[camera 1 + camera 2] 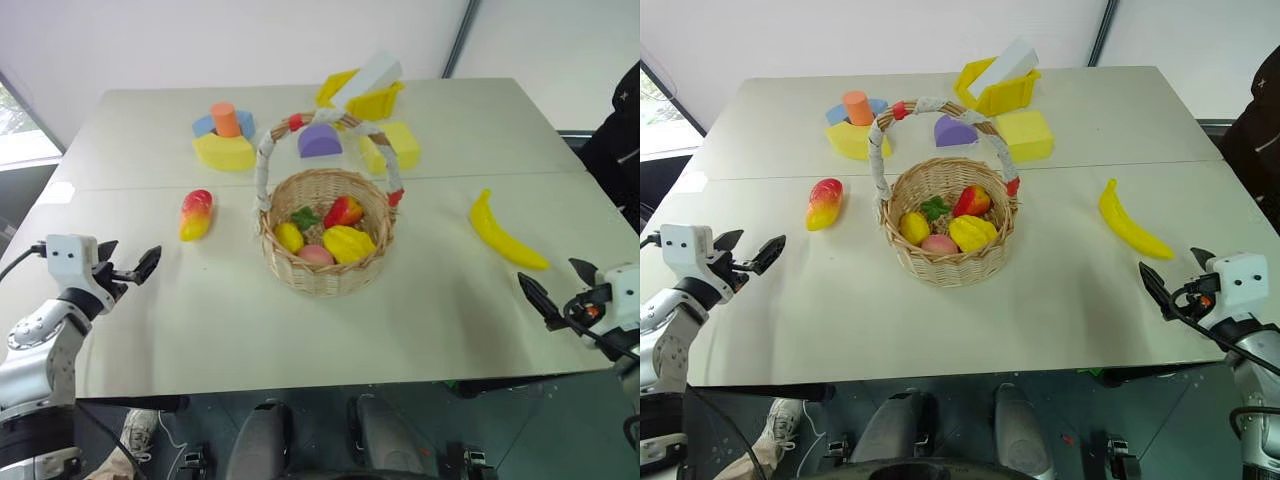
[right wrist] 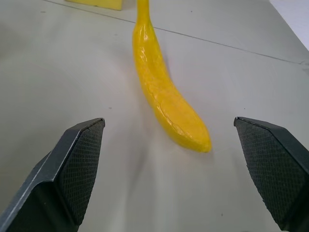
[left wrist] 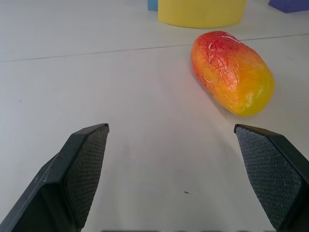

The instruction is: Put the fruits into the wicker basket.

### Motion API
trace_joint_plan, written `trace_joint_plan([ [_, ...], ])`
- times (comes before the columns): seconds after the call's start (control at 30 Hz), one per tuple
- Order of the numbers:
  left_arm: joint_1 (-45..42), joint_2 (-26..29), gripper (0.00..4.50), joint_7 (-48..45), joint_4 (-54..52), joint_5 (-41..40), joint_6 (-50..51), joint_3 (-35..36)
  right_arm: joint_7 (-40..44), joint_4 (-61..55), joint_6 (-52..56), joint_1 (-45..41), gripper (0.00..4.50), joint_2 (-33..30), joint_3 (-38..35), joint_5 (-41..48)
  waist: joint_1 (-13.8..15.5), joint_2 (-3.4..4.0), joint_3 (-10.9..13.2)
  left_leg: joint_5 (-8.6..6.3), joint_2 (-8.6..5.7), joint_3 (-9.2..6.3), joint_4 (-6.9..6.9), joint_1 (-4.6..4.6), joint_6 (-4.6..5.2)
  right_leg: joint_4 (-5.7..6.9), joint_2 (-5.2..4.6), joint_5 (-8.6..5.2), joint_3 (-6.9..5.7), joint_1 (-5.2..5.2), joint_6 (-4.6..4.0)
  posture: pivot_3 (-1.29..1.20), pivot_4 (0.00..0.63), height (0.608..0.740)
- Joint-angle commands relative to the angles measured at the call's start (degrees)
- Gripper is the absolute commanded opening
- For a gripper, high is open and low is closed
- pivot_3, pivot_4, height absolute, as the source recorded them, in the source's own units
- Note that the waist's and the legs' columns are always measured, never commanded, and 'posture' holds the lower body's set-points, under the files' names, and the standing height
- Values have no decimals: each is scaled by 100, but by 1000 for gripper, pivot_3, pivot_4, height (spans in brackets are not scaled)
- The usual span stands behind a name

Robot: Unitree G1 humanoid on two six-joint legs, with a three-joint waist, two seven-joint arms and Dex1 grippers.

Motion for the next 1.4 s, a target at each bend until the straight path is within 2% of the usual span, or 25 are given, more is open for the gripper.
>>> trace_joint_plan([
  [0.03, -7, 54, 4493, 13, -243, -83, -18, 139, -4, 9, -153, -149, 4470, -136, -84, -25, -1, 0, 0, 0, 0, 0, 0, 0, 0, 0, 0, 0, 0, 0, 0, 0, 150, 740],
  [0.27, -136, 13, 4493, 197, -232, -60, -28, 170, -22, 265, -285, -745, 4470, -293, 38, -137, 0, 0, 0, 0, 0, 1, 0, 1, 0, 2, 2, 0, 0, 0, 1, 0, 150, 740],
  [0.37, -461, 44, 4493, 342, -193, -31, 154, 54, -2, 73, -237, -964, 4470, -375, 127, -112, 7, -2, 1, 0, -1, 1, 1, 1, 0, 2, 3, 0, -1, 0, 1, 0, 150, 740],
  [0.47, -1147, 37, 4493, 488, -343, -168, 717, -184, 175, -799, 205, -1131, 4470, -538, 284, 317, 30, 0, 1, 0, -5, -3, 9, -4, 0, 7, 2, 1, -4, 1, 2, 0, 150, 740],
  [0.63, -2183, 142, 4493, 918, -125, 299, 1534, -789, 402, -2302, 1361, -1116, 4470, -881, 587, 1484, 7, -5, 1, -1, -6, -10, 11, -7, 1, 7, 13, 1, -8, 1, 3, 0, 150, 740],
  [0.8, -2875, 173, 4493, 1207, 173, 693, 2443, -1420, 330, -3070, 2026, -1651, 4470, -1103, 1226, 2175, -26, -6, 1, -1, -4, -12, 11, -6, 1, 8, 19, 1, -14, 1, 3, 0, 150, 740],
  [0.97, -3372, 59, 4493, 1395, 470, 942, 3141, -1805, 174, -3067, 2160, -2783, 4470, -903, 2207, 2065, -14, -11, 4, 1, -5, -14, 16, -8, 0, 11, 23, 1, -18, -3, 3, 0, 150, 740],
  [1.1, -3581, -12, 4493, 1413, 730, 1066, 3379, -1945, 197, -2717, 1942, -3448, 4470, -446, 3003, 1652, 2, -12, 3, 1, -6, -16, 16, -19, -1, 11, 21, 1, -18, -14, 3, 0, 150, 740],
  [1.4, -4011, -164, 4493, 1313, 1633, 1325, 3195, -2168, 224, -2571, 1603, -3668, 4470, 181, 3698, 1106, 18, -15, 4, 2, -13, -16, 16, -28, -3, 14, 11, 1, -20, -22, 3, 0, 150, 740],
])
